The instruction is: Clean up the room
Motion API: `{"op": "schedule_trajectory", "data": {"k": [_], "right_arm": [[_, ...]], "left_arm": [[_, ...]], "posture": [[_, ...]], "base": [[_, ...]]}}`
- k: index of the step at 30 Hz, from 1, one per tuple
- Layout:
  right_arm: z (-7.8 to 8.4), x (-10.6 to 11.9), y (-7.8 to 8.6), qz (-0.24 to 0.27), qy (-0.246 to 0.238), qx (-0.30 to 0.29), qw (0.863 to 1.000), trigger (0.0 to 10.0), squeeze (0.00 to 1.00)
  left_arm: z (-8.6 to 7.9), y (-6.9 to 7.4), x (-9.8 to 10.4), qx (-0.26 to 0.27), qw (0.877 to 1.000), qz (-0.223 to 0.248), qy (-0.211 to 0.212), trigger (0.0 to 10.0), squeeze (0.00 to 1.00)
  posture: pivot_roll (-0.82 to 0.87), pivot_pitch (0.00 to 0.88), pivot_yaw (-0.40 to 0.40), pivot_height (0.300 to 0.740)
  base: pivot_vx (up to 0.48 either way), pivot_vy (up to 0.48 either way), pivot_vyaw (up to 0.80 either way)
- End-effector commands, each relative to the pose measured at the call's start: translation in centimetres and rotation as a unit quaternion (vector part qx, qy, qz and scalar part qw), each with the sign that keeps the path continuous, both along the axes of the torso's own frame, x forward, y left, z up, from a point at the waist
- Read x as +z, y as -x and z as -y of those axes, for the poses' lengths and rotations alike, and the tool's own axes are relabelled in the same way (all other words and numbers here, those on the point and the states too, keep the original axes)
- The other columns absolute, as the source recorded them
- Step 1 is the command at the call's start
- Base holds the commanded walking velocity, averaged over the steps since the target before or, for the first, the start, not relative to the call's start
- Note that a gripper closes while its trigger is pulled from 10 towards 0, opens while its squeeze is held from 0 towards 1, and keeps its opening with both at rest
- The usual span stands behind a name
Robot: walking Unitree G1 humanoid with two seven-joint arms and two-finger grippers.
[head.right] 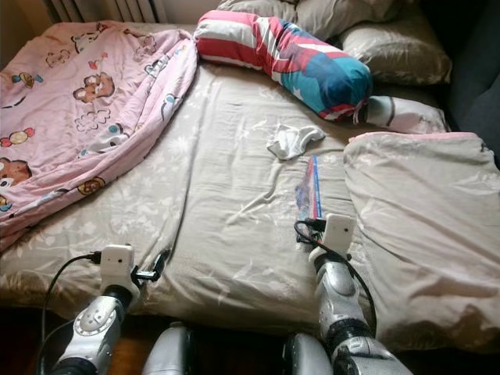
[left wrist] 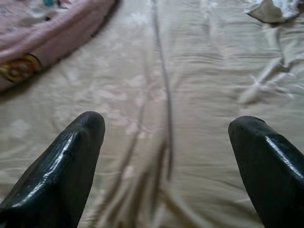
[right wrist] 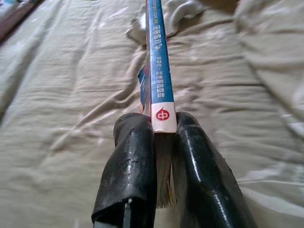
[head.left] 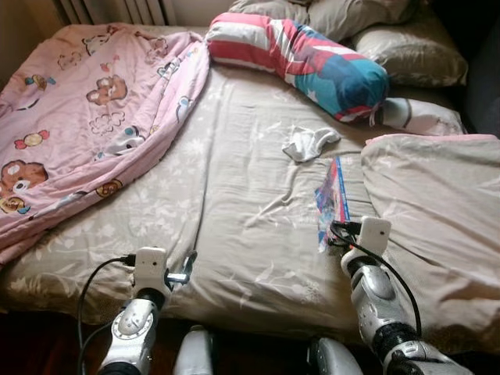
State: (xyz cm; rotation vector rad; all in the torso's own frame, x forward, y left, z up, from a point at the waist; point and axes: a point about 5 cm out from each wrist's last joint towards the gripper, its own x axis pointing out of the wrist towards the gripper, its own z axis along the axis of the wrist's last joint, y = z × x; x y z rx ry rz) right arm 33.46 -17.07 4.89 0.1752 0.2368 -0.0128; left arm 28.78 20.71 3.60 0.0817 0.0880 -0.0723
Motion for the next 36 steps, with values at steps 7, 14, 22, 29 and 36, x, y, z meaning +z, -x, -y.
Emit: {"op": "schedule_trajectory", "data": {"k": [7, 14, 22, 29, 36], "right_arm": [[-0.3, -0.4, 0.0, -0.019, -0.027, 0.0, 0.999, 10.0, 0.0], [0.8, -2.1, 1.1, -0.07, -0.028, -0.038, 0.996, 10.0, 0.0], [2.9, -3.1, 2.3, -0.094, 0.002, -0.081, 0.992, 10.0, 0.0], [3.5, -3.3, 2.6, -0.1, 0.006, -0.096, 0.99, 10.0, 0.0], [3.7, -3.0, 2.4, -0.092, 0.011, -0.099, 0.991, 10.0, 0.45]], "left_arm": [[-1.0, 1.5, -0.8, -0.009, 1.0, -0.02, -0.018, 10.0, 0.0], [-0.8, 1.5, -0.5, -0.025, 0.999, -0.021, -0.023, 10.0, 0.0], [-0.5, 1.6, -0.5, -0.033, 0.999, -0.025, -0.023, 10.0, 0.0], [-0.5, 1.7, -0.5, -0.037, 0.999, -0.03, -0.023, 10.0, 0.0], [-0.5, 1.7, -0.4, -0.04, 0.998, -0.034, -0.026, 10.0, 0.0]], "posture": [[0.21, 0.264, 0.1, 0.648], [0.21, 0.284, 0.119, 0.648], [0.2, 0.279, 0.125, 0.648], [0.19, 0.271, 0.13, 0.648], [0.19, 0.269, 0.132, 0.648]], "base": [[0.0, 0.0, 0.0], [0.0, 0.0, 0.0], [0.0, 0.0, 0.0], [0.0, 0.0, 0.0], [0.0, 0.0, 0.0]]}}
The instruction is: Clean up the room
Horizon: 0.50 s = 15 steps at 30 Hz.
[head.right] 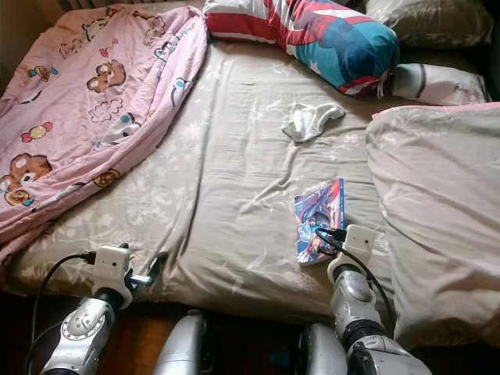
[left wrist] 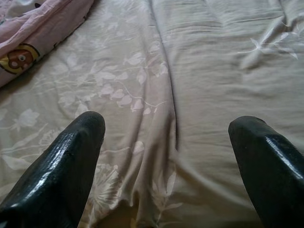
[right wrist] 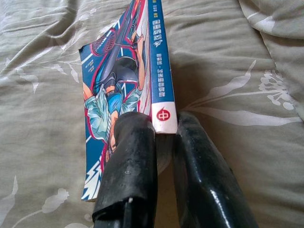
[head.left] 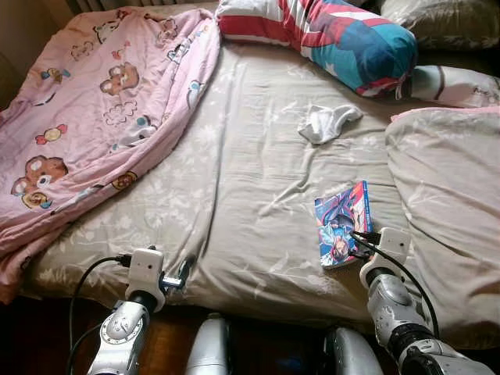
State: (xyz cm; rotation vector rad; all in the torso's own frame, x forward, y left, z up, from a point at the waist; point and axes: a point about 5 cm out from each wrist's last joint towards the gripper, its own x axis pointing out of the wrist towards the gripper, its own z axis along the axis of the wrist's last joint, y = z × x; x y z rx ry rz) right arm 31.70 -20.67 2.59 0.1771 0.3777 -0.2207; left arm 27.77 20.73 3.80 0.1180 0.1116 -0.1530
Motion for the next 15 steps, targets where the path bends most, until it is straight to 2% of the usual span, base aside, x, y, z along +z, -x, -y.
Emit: {"op": "schedule_trajectory", "data": {"k": [1, 2, 15], "right_arm": [[0.13, -0.71, 0.64, -0.013, 0.001, -0.004, 1.0, 10.0, 0.45], [0.16, -0.69, 0.63, -0.012, 0.001, -0.005, 1.0, 10.0, 0.91], [1.02, -0.91, 1.07, -0.017, 0.013, -0.028, 0.999, 10.0, 0.89]], "left_arm": [[-0.46, 0.65, -0.65, 0.0, 1.0, -0.021, -0.01, 10.0, 0.0], [-0.44, 0.65, -0.65, 0.0, 1.0, -0.021, -0.01, 10.0, 0.0], [-0.42, 0.76, -0.78, 0.004, 1.0, -0.024, -0.008, 10.0, 0.0]], "posture": [[0.19, 0.269, 0.132, 0.648], [0.19, 0.27, 0.132, 0.648], [0.18, 0.274, 0.129, 0.648]], "base": [[0.0, 0.0, 0.0], [0.0, 0.0, 0.0], [0.0, 0.0, 0.0]]}}
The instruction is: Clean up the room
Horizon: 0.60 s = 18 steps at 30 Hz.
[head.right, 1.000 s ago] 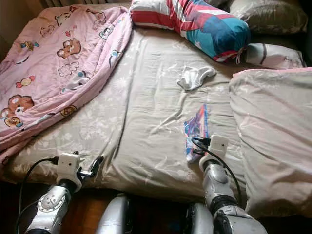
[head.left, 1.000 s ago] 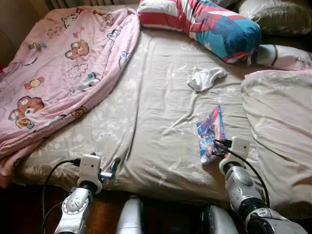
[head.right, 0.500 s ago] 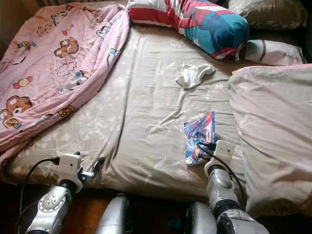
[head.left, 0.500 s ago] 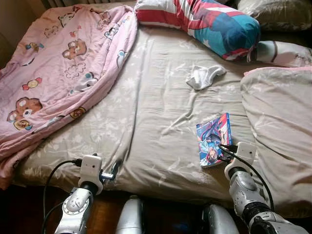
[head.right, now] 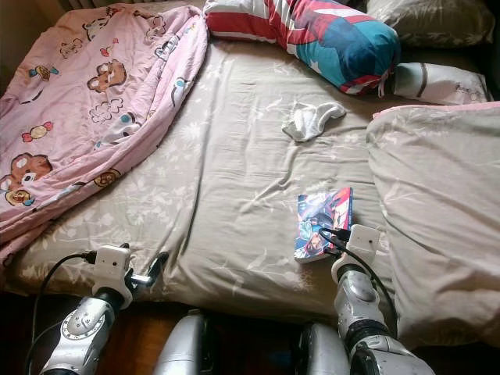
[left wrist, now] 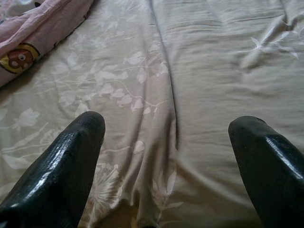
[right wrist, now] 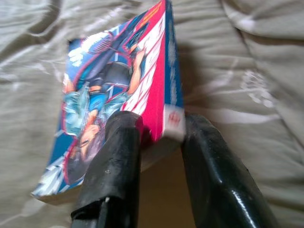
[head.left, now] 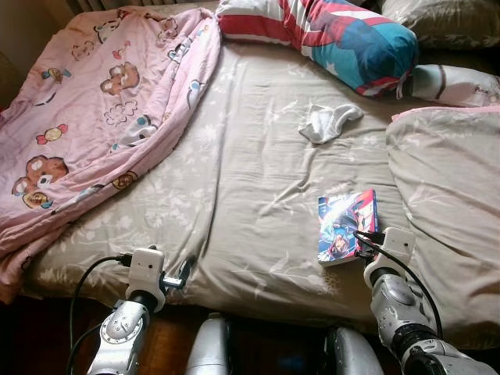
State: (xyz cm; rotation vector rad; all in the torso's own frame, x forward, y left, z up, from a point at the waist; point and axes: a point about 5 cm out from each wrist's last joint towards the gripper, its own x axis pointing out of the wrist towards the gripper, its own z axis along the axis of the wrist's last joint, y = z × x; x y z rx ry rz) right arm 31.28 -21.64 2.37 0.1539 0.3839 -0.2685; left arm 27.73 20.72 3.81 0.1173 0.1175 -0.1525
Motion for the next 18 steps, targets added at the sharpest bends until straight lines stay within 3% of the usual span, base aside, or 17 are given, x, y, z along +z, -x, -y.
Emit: {"op": "schedule_trajectory", "data": {"k": [1, 2, 3, 12, 18], "right_arm": [[0.2, -0.8, 0.8, -0.014, -0.001, -0.01, 1.0, 10.0, 0.83], [0.3, -0.9, 0.9, -0.02, 0.002, -0.012, 1.0, 10.0, 0.8], [0.7, -1.1, 1.1, -0.024, 0.006, -0.022, 0.999, 10.0, 0.0], [2.3, -0.8, 1.6, -0.005, 0.009, -0.066, 0.998, 10.0, 0.0], [0.6, -0.1, 1.1, 0.058, 0.018, 0.0, 0.998, 10.0, 0.0]], "left_arm": [[-0.4, 0.7, -0.8, 0.003, 1.0, -0.021, -0.007, 10.0, 0.0], [-0.3, 0.7, -0.8, 0.003, 1.0, -0.021, -0.007, 10.0, 0.0], [-0.2, 0.7, -0.8, 0.002, 1.0, -0.02, -0.006, 10.0, 0.0], [0.0, 0.6, -0.9, 0.004, 1.0, -0.022, -0.003, 10.0, 0.0], [0.5, 0.2, -1.0, 0.011, 1.0, -0.021, 0.006, 10.0, 0.0]], "posture": [[0.18, 0.273, 0.128, 0.648], [0.18, 0.272, 0.128, 0.648], [0.18, 0.272, 0.128, 0.648], [0.17, 0.261, 0.12, 0.648], [0.14, 0.234, 0.085, 0.648]], "base": [[0.0, 0.0, 0.0], [0.0, 0.0, 0.0], [0.0, 0.0, 0.0], [0.0, 0.0, 0.0], [0.0, 0.0, 0.0]]}}
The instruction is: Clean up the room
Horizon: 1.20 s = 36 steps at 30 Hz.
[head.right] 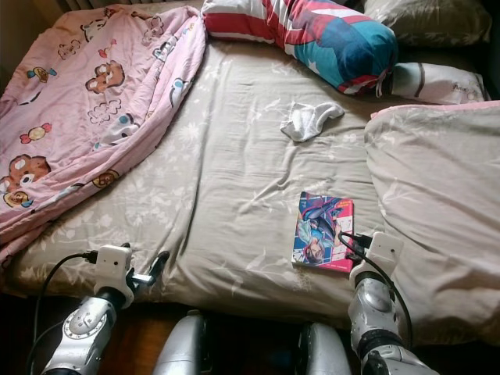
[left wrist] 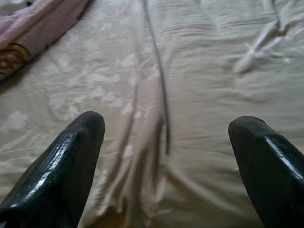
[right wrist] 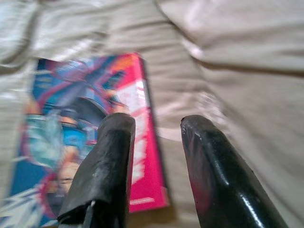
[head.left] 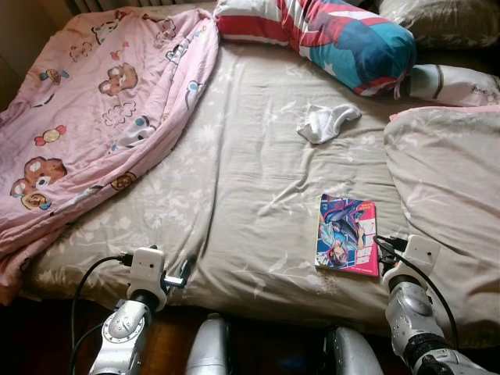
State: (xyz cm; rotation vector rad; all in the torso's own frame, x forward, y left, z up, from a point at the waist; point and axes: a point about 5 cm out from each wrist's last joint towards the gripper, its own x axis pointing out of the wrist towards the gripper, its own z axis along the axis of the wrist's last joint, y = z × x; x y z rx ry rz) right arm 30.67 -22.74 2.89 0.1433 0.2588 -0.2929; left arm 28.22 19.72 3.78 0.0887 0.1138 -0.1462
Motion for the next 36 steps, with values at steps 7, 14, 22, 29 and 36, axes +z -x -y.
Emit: {"op": "schedule_trajectory", "data": {"k": [7, 14, 22, 29, 36], "right_arm": [[-1.4, -1.0, 1.7, 0.039, 0.005, 0.035, 0.999, 10.0, 0.0], [-2.5, -2.9, 3.2, -0.006, 0.01, 0.086, 0.996, 10.0, 0.0], [-2.5, -4.4, 4.4, -0.055, 0.022, 0.117, 0.991, 10.0, 0.0], [-2.8, -7.2, 7.2, -0.145, 0.004, 0.109, 0.983, 10.0, 0.0], [-3.9, -10.3, 11.2, -0.261, -0.009, 0.135, 0.956, 10.0, 0.0]], "left_arm": [[0.3, 0.5, -1.3, 0.016, 1.0, -0.023, 0.005, 10.0, 0.0], [0.6, 0.8, -2.2, 0.033, 0.999, -0.038, 0.016, 10.0, 0.0], [0.0, 1.1, -3.3, 0.057, 0.995, -0.075, 0.016, 10.0, 0.0], [-1.4, 3.5, -6.2, 0.082, 0.983, -0.162, 0.012, 10.0, 0.0], [-2.4, 6.7, -9.2, 0.108, 0.954, -0.281, 0.014, 10.0, 0.0]], "posture": [[0.12, 0.213, 0.045, 0.648], [0.12, 0.182, 0.008, 0.683], [0.11, 0.131, -0.011, 0.738], [0.08, 0.062, 0.009, 0.74], [0.09, 0.0, 0.006, 0.74]], "base": [[0.0, 0.0, 0.0], [0.0, 0.0, 0.0], [0.0, 0.0, 0.0], [0.0, 0.0, 0.0], [0.0, 0.0, 0.0]]}}
